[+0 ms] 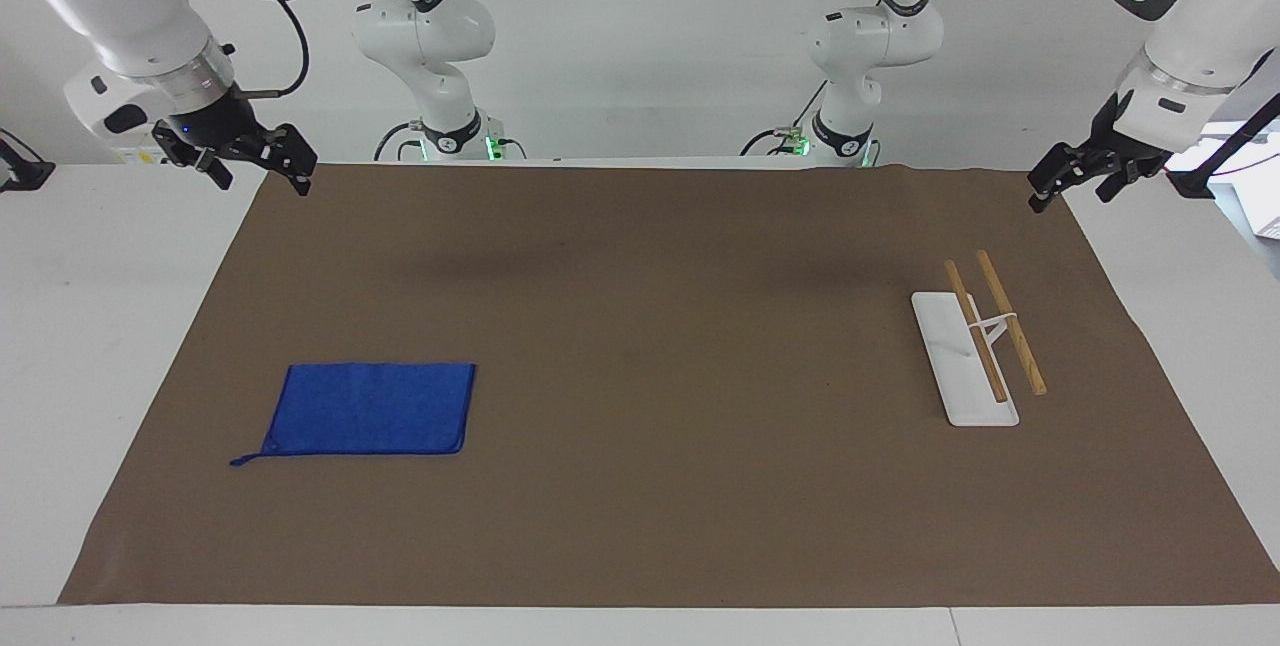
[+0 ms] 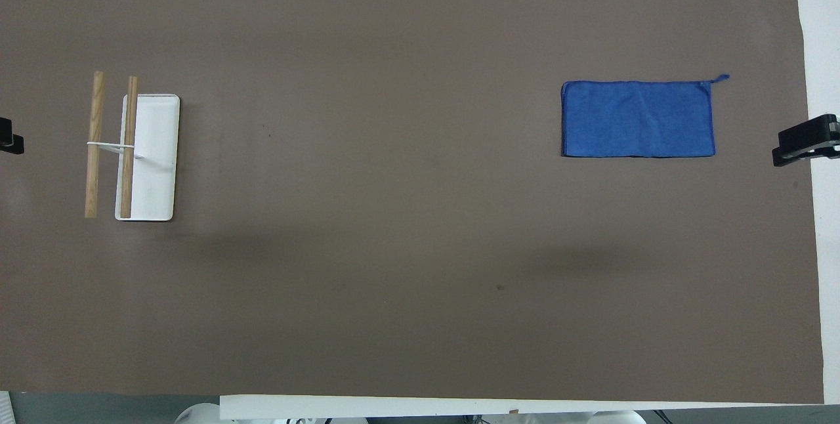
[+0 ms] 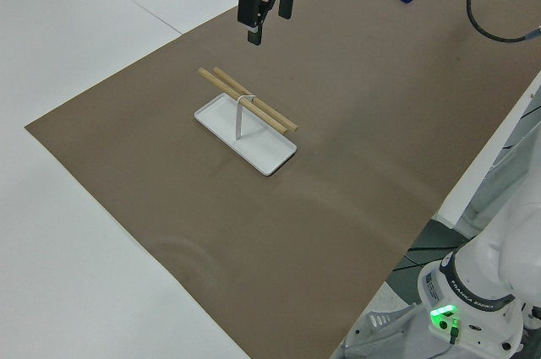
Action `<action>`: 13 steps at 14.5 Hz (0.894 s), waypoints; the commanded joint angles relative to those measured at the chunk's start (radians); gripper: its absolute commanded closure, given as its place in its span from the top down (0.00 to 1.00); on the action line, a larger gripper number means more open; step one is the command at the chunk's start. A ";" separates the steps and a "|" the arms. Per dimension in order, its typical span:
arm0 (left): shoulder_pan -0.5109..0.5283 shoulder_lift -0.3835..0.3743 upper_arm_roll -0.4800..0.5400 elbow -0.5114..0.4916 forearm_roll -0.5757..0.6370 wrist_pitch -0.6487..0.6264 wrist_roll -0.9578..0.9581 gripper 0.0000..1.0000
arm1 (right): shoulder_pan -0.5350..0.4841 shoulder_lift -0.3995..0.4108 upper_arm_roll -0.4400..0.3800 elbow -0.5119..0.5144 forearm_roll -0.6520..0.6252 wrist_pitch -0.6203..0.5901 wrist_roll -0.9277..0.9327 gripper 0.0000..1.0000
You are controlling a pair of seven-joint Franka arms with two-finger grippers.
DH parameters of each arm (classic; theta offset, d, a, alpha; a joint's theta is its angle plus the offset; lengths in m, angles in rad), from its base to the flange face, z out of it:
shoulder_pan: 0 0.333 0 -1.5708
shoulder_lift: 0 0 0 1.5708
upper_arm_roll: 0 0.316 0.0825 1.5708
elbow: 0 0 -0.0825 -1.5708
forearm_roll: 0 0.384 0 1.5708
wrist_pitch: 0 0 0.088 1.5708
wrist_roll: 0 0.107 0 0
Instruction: Right arm passes towel to left arm to hang
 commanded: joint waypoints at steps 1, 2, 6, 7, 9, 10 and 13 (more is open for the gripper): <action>0.008 0.004 -0.002 0.004 -0.014 0.012 0.004 1.00 | 0.000 -0.022 -0.002 -0.022 0.013 -0.001 -0.014 1.00; 0.008 0.004 -0.002 0.004 -0.014 0.012 0.002 1.00 | 0.000 -0.022 -0.002 -0.022 0.013 -0.001 -0.014 1.00; 0.009 0.004 -0.002 0.004 -0.014 0.012 0.004 1.00 | 0.000 -0.023 -0.002 -0.023 0.013 -0.004 -0.010 1.00; 0.008 0.004 -0.002 0.004 -0.014 0.012 0.002 1.00 | -0.006 -0.023 -0.003 -0.025 0.013 -0.004 -0.013 1.00; 0.009 0.004 -0.002 0.004 -0.014 0.012 0.002 1.00 | -0.008 -0.025 -0.002 -0.034 0.013 0.011 -0.016 1.00; 0.009 0.004 -0.002 0.004 -0.014 0.012 0.002 1.00 | -0.002 -0.029 -0.002 -0.060 0.013 0.069 -0.016 1.00; 0.008 0.004 -0.002 0.004 -0.014 0.012 0.002 1.00 | 0.056 -0.005 0.000 -0.080 0.042 0.166 -0.005 1.00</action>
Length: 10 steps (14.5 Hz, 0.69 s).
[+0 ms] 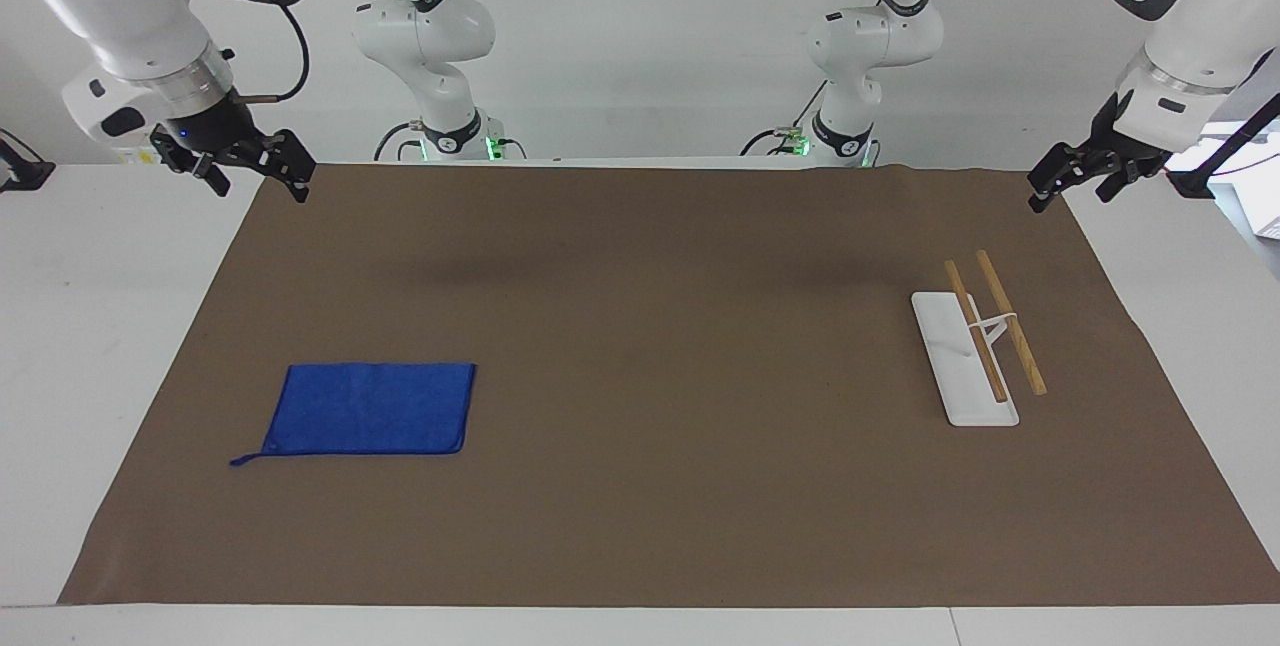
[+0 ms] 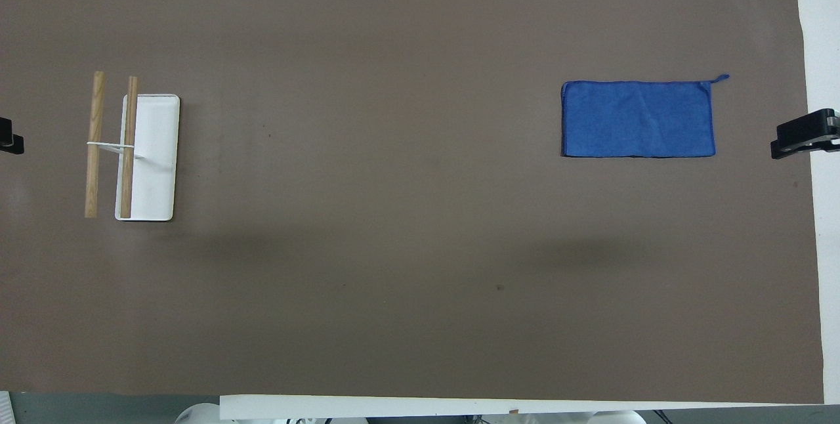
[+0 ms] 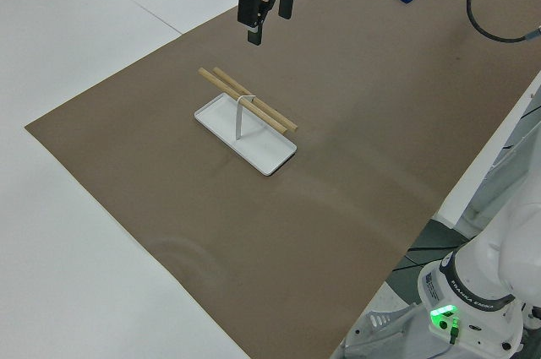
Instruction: Right arm passes towel to left arm to hang
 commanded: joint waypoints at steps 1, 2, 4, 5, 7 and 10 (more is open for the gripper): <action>0.009 0.004 -0.002 0.004 -0.014 0.012 0.002 1.00 | 0.045 0.032 0.000 -0.042 0.026 0.113 -0.005 1.00; 0.009 0.004 -0.002 0.004 -0.014 0.012 0.002 1.00 | 0.048 0.074 0.000 -0.039 0.027 0.156 -0.005 1.00; 0.009 0.004 -0.002 0.004 -0.014 0.012 0.004 1.00 | 0.069 0.149 0.000 -0.039 0.031 0.256 -0.005 1.00; 0.008 0.004 -0.002 0.004 -0.014 0.012 0.004 1.00 | 0.069 0.187 0.001 -0.040 0.031 0.294 -0.005 1.00; 0.009 0.004 -0.002 0.004 -0.014 0.012 0.002 1.00 | 0.068 0.250 0.000 -0.051 0.032 0.385 -0.008 1.00; 0.008 0.004 -0.002 0.004 -0.014 0.012 0.002 1.00 | 0.050 0.322 0.000 -0.106 0.098 0.518 -0.013 1.00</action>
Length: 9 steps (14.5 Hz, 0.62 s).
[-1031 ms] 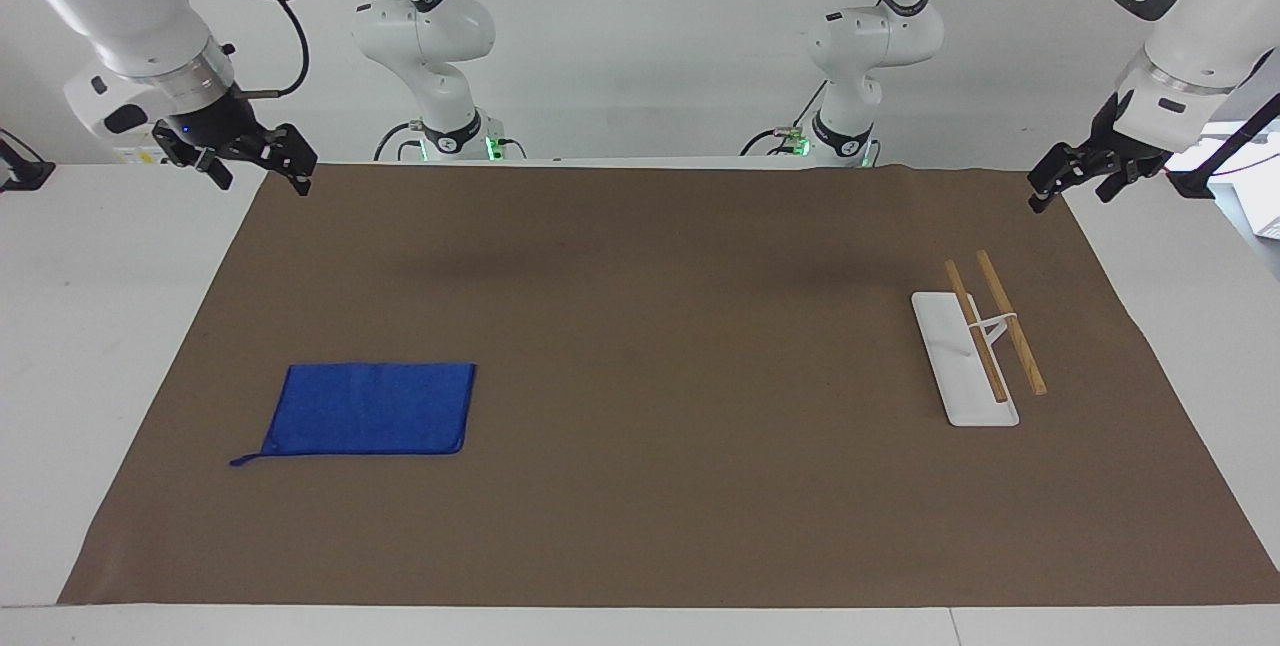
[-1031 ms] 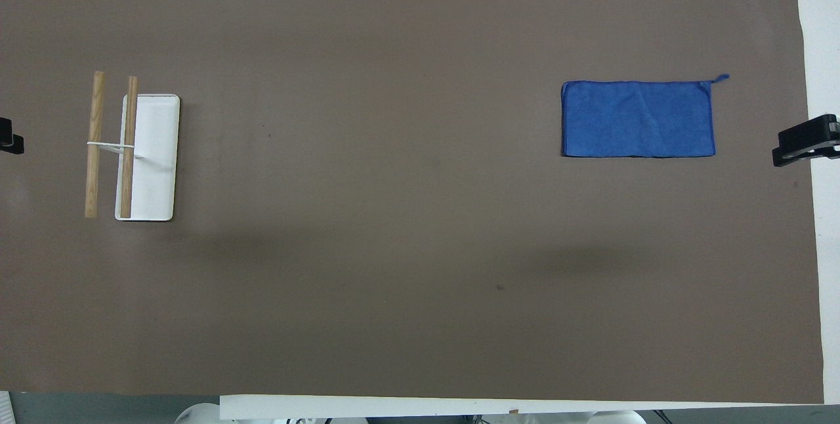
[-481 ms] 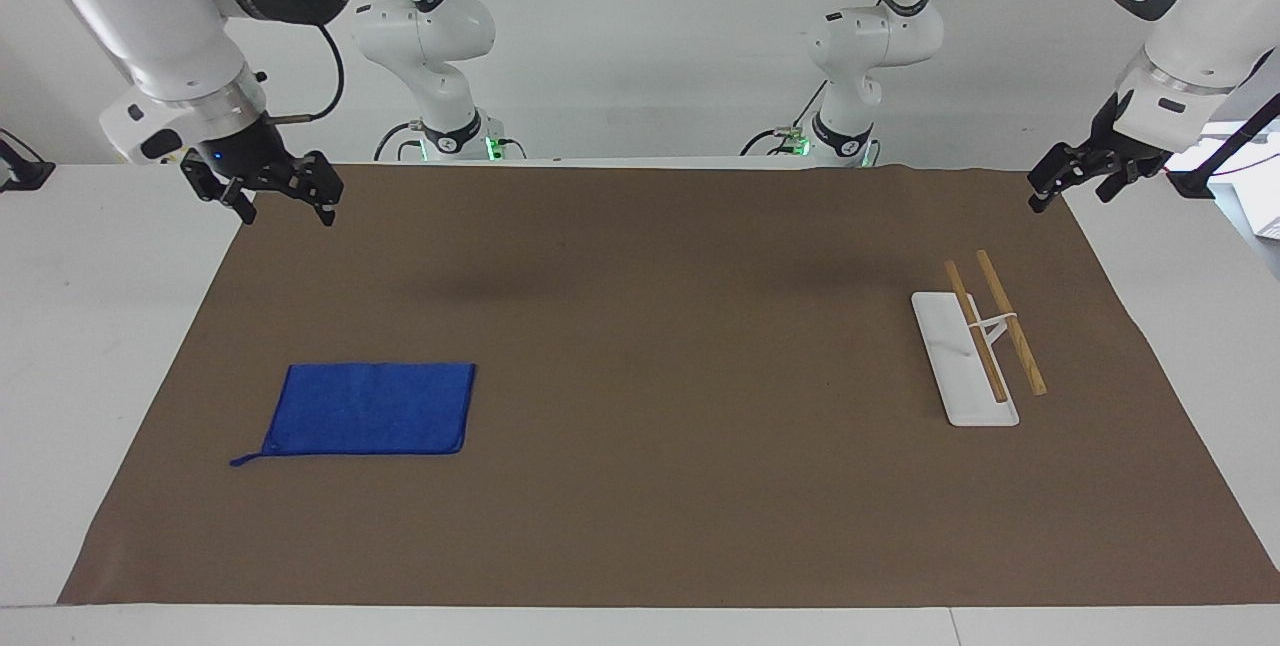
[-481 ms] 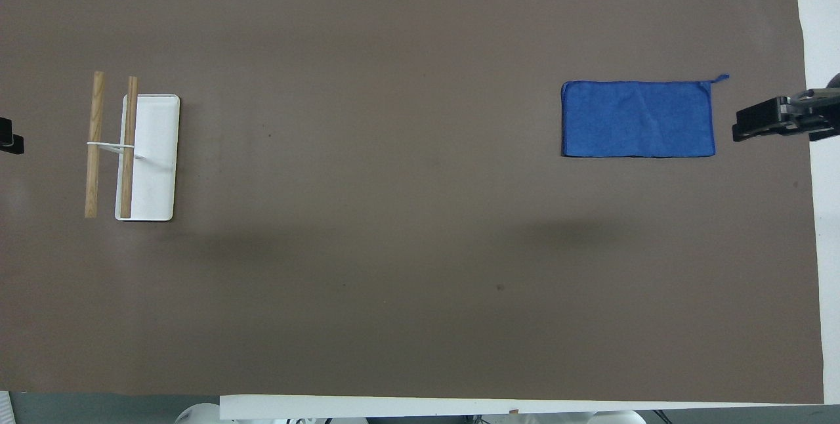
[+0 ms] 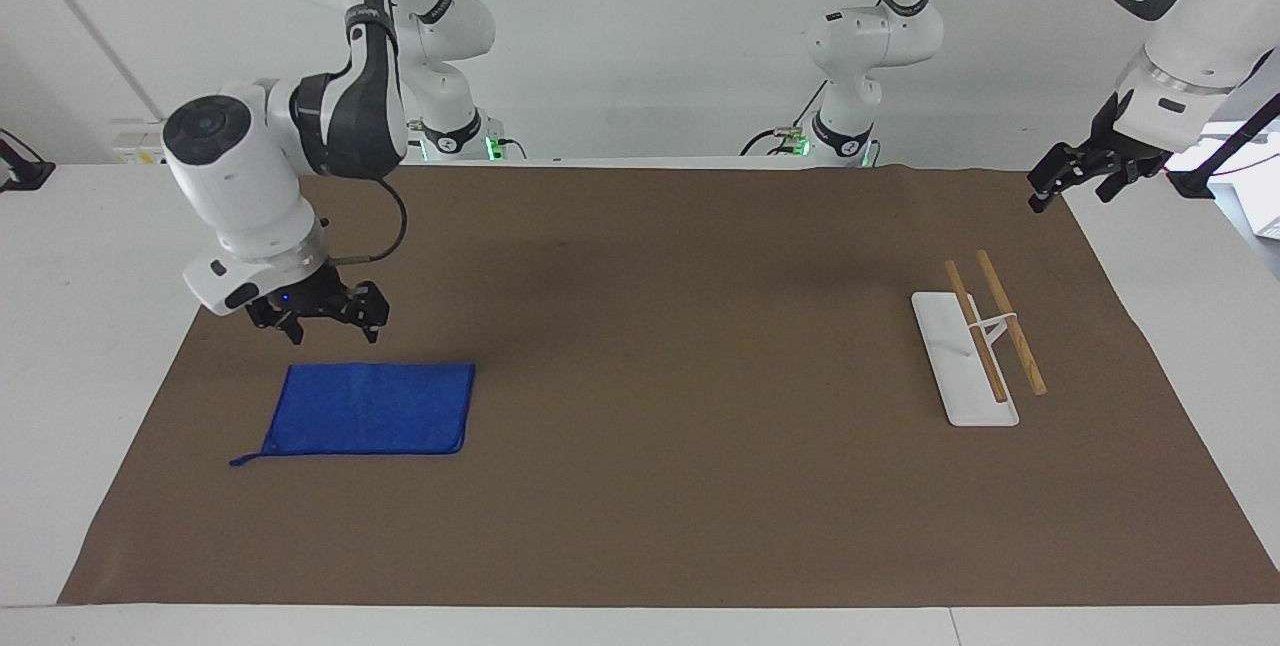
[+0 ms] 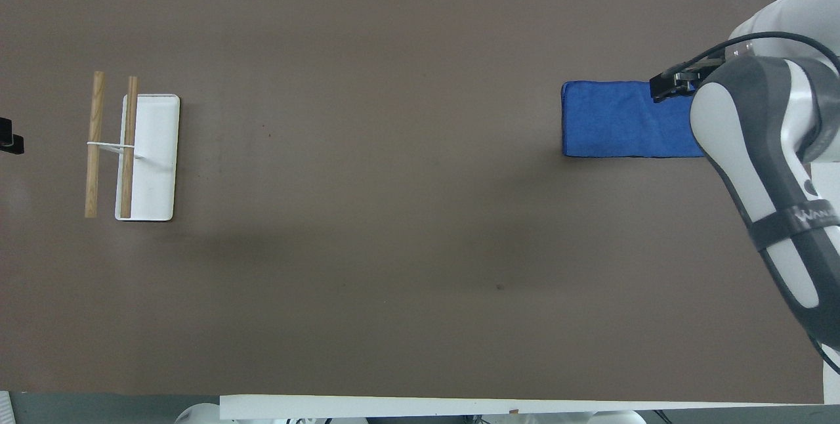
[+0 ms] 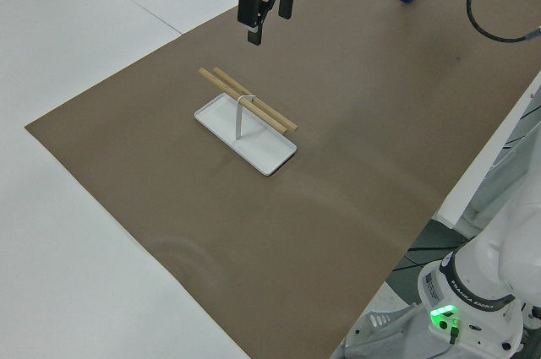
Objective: Right arm passes towel to left arm to hang
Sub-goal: 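Reach the right gripper down to the blue towel's edge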
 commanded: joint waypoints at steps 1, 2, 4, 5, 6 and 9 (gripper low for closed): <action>0.009 0.004 -0.002 0.004 -0.014 0.012 0.002 1.00 | -0.018 0.043 0.002 -0.066 0.077 0.116 -0.017 1.00; 0.008 0.004 -0.002 0.004 -0.014 0.012 0.002 1.00 | -0.012 0.060 0.002 -0.092 0.077 0.163 -0.018 1.00; 0.008 0.004 -0.002 0.004 -0.014 0.012 0.002 1.00 | -0.011 0.068 0.002 -0.170 0.077 0.266 -0.058 1.00; 0.008 0.004 -0.002 0.004 -0.014 0.012 0.002 1.00 | -0.015 0.060 0.001 -0.210 0.076 0.291 -0.095 1.00; 0.009 0.004 -0.002 0.004 -0.014 0.012 0.002 1.00 | -0.032 0.055 -0.001 -0.225 0.076 0.284 -0.101 1.00; 0.009 0.004 -0.002 0.004 -0.014 0.012 0.002 1.00 | -0.074 0.057 0.001 -0.270 0.076 0.305 -0.097 1.00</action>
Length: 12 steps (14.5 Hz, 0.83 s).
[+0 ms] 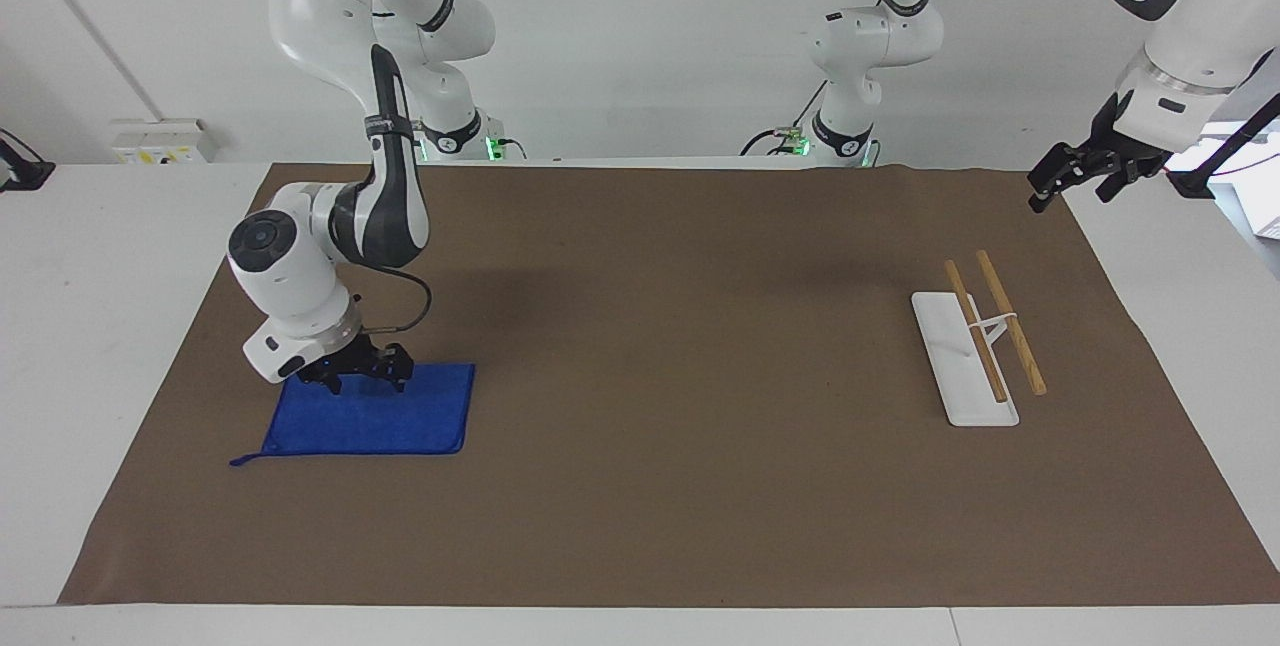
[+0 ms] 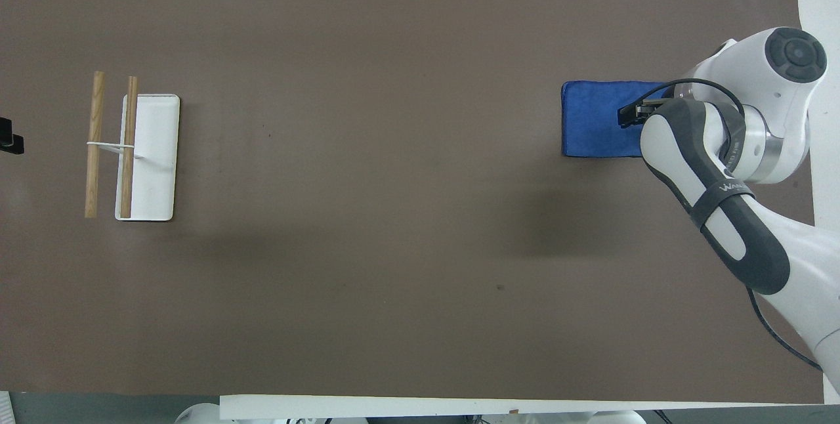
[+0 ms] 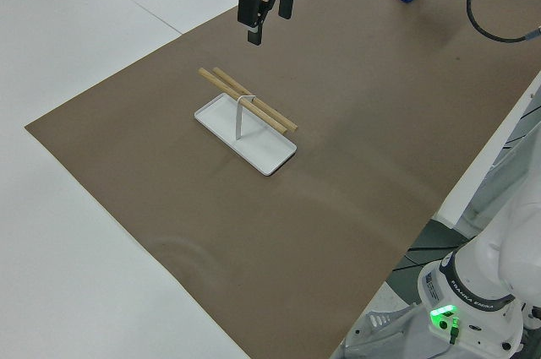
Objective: Right arm passes towel to left arm to hang
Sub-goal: 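Reach the right gripper down to the blue towel's edge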
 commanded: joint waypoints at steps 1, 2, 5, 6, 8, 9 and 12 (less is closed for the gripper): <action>0.008 0.004 -0.002 0.004 -0.014 0.012 0.004 1.00 | -0.019 -0.027 0.006 -0.053 0.017 0.027 -0.029 1.00; 0.009 0.004 -0.002 0.004 -0.014 0.012 0.002 1.00 | -0.017 -0.024 0.006 -0.052 0.016 0.038 -0.029 1.00; 0.009 0.004 -0.002 0.004 -0.014 0.012 0.002 1.00 | 0.001 -0.021 0.007 -0.049 0.017 0.053 -0.026 0.98; 0.009 0.004 -0.002 0.004 -0.014 0.012 0.004 1.00 | 0.009 -0.021 0.007 -0.049 0.016 0.053 -0.025 0.98; 0.008 0.004 -0.002 0.004 -0.014 0.012 0.002 1.00 | 0.027 -0.021 0.006 -0.065 0.016 0.081 -0.031 0.98; 0.008 0.004 -0.002 0.004 -0.014 0.004 0.002 1.00 | 0.018 -0.021 0.006 -0.070 0.016 0.090 -0.045 0.98; 0.009 0.002 0.000 0.002 -0.014 -0.006 0.001 1.00 | 0.001 0.001 0.007 -0.076 0.016 0.096 -0.072 0.98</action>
